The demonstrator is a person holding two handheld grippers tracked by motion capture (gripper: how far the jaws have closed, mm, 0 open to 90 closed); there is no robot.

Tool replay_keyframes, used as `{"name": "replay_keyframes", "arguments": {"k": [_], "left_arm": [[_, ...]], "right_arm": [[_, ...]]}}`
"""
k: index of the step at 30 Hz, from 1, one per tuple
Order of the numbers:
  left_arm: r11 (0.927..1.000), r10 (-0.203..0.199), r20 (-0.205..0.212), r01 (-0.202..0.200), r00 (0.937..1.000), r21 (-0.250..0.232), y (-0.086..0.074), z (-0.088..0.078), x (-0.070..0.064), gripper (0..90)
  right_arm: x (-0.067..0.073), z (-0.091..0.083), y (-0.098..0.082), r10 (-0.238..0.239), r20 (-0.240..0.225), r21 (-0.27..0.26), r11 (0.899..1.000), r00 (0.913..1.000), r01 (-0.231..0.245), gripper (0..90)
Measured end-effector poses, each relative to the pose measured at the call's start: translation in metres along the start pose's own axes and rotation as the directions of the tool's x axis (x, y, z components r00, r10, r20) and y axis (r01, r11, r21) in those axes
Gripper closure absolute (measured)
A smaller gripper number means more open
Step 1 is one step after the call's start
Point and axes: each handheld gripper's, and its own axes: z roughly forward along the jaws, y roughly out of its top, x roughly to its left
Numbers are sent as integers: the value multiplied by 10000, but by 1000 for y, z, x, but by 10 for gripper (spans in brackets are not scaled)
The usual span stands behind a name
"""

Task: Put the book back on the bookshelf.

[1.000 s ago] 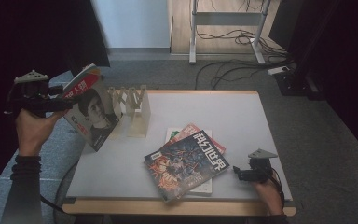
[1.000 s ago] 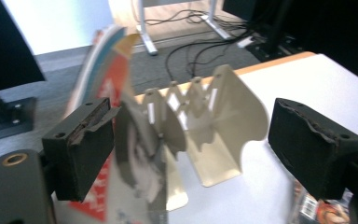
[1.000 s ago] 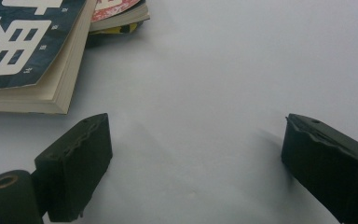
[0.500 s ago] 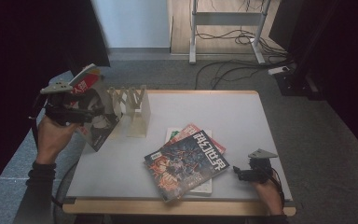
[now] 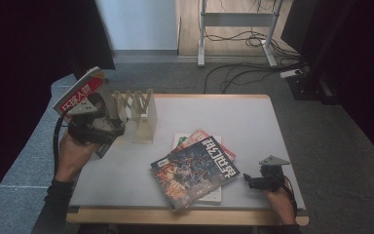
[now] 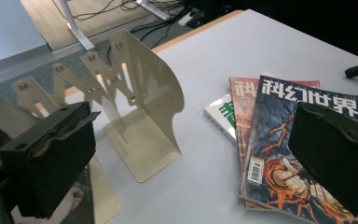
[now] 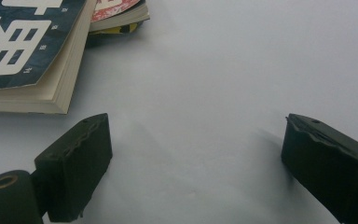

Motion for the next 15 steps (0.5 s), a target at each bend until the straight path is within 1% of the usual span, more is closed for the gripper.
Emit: {"name": "replay_keyframes", "arguments": {"k": [10, 15], "left_arm": [[9998, -171, 679, 173, 9975, -23, -22, 23, -11, 0], [9998, -94, 890, 79, 9960, 172, -31, 35, -18, 0]], "right_arm": [[0, 0, 0, -5, 2, 11, 10000, 10000, 5, 78], [0, 0, 0, -4, -6, 15, 10000, 10000, 4, 78]]}}
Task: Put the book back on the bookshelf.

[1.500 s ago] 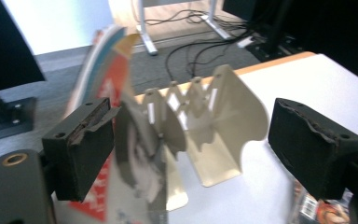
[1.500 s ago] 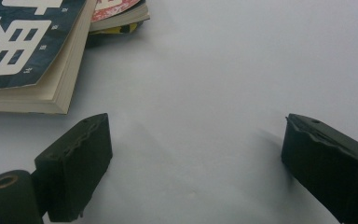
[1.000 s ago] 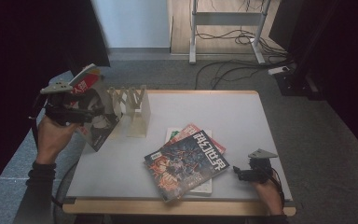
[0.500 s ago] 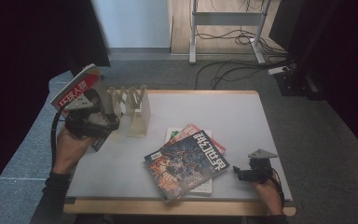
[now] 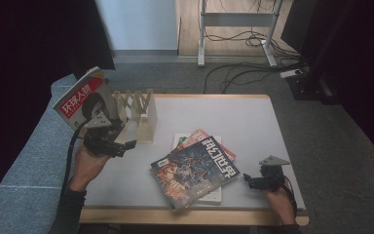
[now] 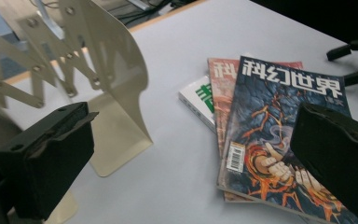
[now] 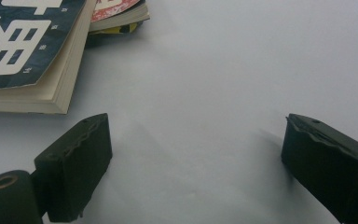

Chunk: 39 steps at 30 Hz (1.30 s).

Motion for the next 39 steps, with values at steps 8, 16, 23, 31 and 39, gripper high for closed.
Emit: {"name": "replay_keyframes", "arguments": {"k": [8, 16, 23, 31, 39], "left_arm": [[9995, 181, 268, -188, 9995, 258, -13, 20, -9, 0], [9980, 202, 492, -231, 9986, 592, -26, 45, -21, 0], [9955, 346, 847, -418, 9958, 849, -34, 67, -30, 0], [9915, 620, 1137, -743, 9916, 1067, -43, 88, -40, 0], [9843, 950, 1273, -1123, 9873, 1362, -52, 104, -50, 0]], "right_arm": [[0, 0, 0, -6, -1, 3, 10000, 10000, 6, 79], [1, 0, 0, -36, 28, -31, 10000, 10000, 37, 87], [1, -1, 0, -77, 47, -33, 10000, 10000, 77, 90], [2, -1, 0, -111, 93, -60, 9999, 9999, 112, 91], [9, -4, 2, -264, -30, -135, 9996, 9996, 264, 76]]}}
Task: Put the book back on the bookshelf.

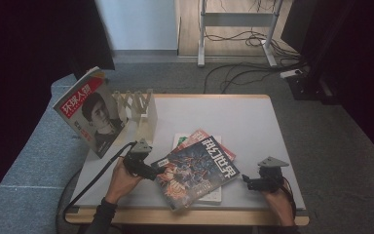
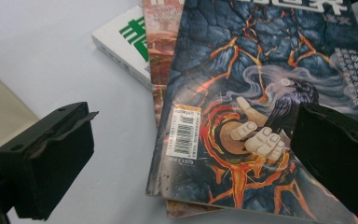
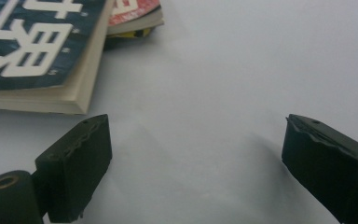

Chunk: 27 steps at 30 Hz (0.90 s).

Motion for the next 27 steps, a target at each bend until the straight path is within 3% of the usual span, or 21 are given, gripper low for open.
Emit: {"name": "replay_keyframes", "arguments": {"k": [7, 14, 27], "left_arm": [[9999, -40, 180, 38, 9998, 103, -2, 12, 1, 0], [9983, 129, 129, -136, 9998, 572, -8, 26, -2, 0], [9978, 123, 516, -156, 9986, 639, -11, 33, -11, 0]], "right_arm": [[10, -9, 8, -239, -127, -290, 9993, 9996, 235, 74], [22, -16, 14, -487, -339, -564, 9973, 9982, 468, 74], [43, -6, 17, -775, -869, -585, 9956, 9932, 726, 61]]}}
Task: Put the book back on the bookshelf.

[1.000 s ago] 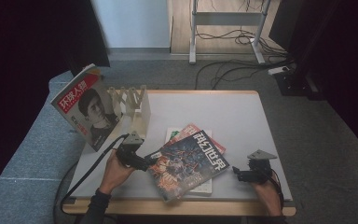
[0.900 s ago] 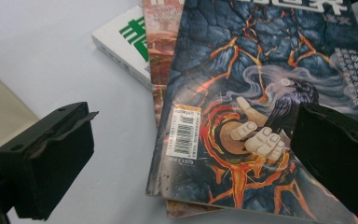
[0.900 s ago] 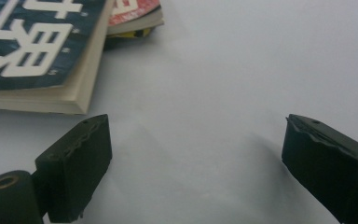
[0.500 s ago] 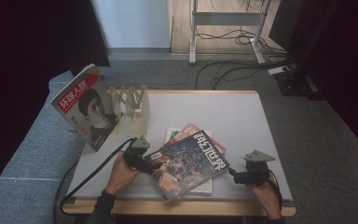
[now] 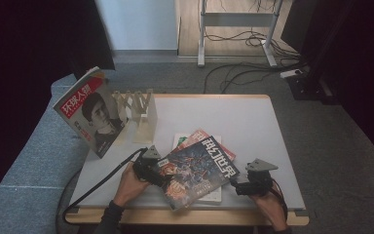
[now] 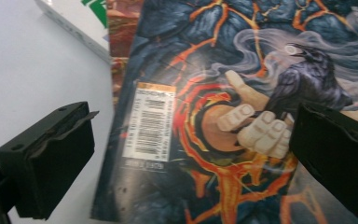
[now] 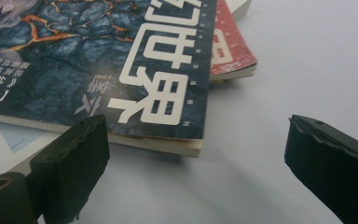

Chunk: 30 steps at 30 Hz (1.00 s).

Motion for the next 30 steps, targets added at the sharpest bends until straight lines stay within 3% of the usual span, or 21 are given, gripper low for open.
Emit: {"name": "replay_keyframes", "arguments": {"k": [14, 30], "left_arm": [[10000, -52, 42, 52, 10000, -67, -3, -1, -3, 6], [9999, -102, -6, 102, 9999, -66, -4, -3, -3, 6]], "right_arm": [[10, 7, -5, -479, -321, 465, 9977, 9983, 494, 61], [9, 14, -3, -555, 191, 605, 9967, 9983, 543, 2]]}}
